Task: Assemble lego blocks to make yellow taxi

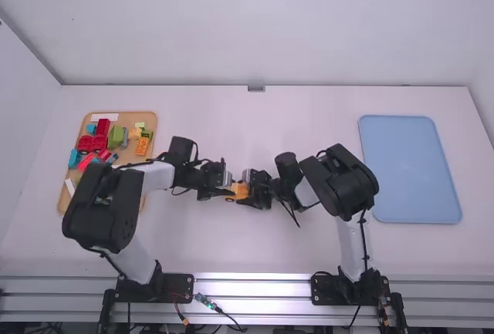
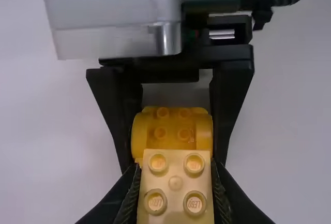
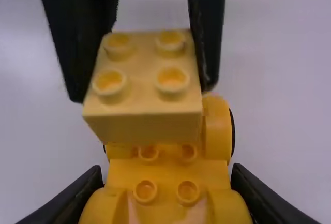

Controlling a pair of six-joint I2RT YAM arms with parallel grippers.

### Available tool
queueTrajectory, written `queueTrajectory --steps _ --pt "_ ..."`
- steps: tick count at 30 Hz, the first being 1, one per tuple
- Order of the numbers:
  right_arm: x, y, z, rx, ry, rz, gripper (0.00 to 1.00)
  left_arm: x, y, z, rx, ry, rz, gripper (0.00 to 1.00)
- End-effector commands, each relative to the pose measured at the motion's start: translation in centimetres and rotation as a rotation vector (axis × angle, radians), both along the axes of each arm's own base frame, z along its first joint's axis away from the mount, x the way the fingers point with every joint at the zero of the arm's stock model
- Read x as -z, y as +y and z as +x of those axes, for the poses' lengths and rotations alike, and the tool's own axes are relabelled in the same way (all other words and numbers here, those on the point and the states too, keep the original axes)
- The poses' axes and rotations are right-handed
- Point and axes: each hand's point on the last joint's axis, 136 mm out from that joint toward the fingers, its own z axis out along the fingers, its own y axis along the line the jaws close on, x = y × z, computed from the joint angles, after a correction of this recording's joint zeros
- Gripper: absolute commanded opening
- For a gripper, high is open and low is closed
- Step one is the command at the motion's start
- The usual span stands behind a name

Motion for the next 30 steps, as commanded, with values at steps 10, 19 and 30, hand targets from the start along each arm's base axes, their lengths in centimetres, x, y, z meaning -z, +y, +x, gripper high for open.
queueTrajectory --steps 10,19,30 --pt "1.0 -2.7 -0.6 0.016 0.037 -0.002 0.4 0.5 -1.0 -1.2 0.04 0.078 -0.105 0.02" --pt "2.0 -2.9 -0.8 -0.002 0.087 -0.05 0.39 1.1 -2.4 -1.3 0.082 0.047 -0.103 0.02" --pt "2.9 -3.3 -1.3 -0.043 0.088 -0.103 0.36 1.8 -1.7 -0.1 0.0 0.082 -0.053 0.02"
